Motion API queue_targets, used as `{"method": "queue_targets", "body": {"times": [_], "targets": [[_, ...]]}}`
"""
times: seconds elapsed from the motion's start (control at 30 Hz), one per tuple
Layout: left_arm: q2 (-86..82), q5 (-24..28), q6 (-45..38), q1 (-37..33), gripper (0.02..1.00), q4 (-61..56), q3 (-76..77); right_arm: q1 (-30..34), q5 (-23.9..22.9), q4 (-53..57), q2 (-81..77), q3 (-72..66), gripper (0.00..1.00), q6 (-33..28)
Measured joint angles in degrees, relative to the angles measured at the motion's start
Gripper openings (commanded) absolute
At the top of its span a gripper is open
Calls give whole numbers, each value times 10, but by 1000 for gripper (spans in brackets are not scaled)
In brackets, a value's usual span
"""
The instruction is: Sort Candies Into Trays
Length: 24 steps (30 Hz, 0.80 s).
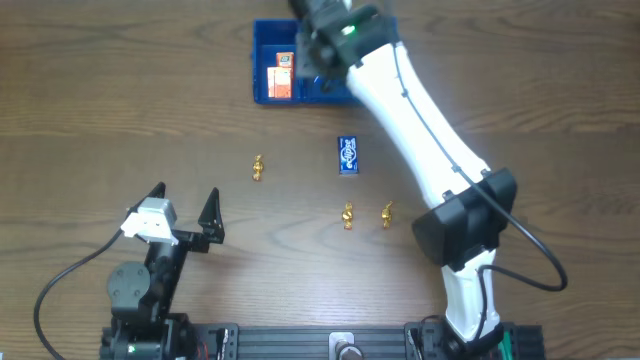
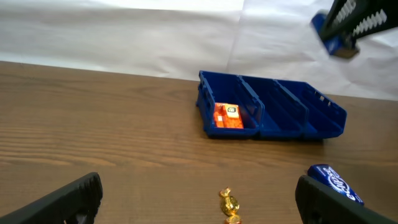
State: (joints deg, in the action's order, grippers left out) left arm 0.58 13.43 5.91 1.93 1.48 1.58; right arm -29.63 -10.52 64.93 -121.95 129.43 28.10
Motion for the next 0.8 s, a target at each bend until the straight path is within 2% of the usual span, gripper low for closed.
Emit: {"method": "queue_targets", "body": {"times": [0.13,0.37,0.47,0.5,0.53,0.6,0.8], "targets": [[0,0,0,0,998,0,0,43,-15,-73,-28,7,222,-38],[0,0,0,0,998,0,0,30,-16,-129,-147,5,242,-49],[0,0,0,0,998,0,0,24,-17,-137,-147,5,294,-49],[0,0,0,0,998,0,0,24,-17,-136,-147,5,327,-49],[0,0,0,0,998,0,0,22,-17,-138,-147,5,411,-49],[0,0,0,0,998,0,0,18,-17,-138,-147,5,684,-49],[0,0,0,0,998,0,0,18,-15,-137,-147,5,890,-53]]}}
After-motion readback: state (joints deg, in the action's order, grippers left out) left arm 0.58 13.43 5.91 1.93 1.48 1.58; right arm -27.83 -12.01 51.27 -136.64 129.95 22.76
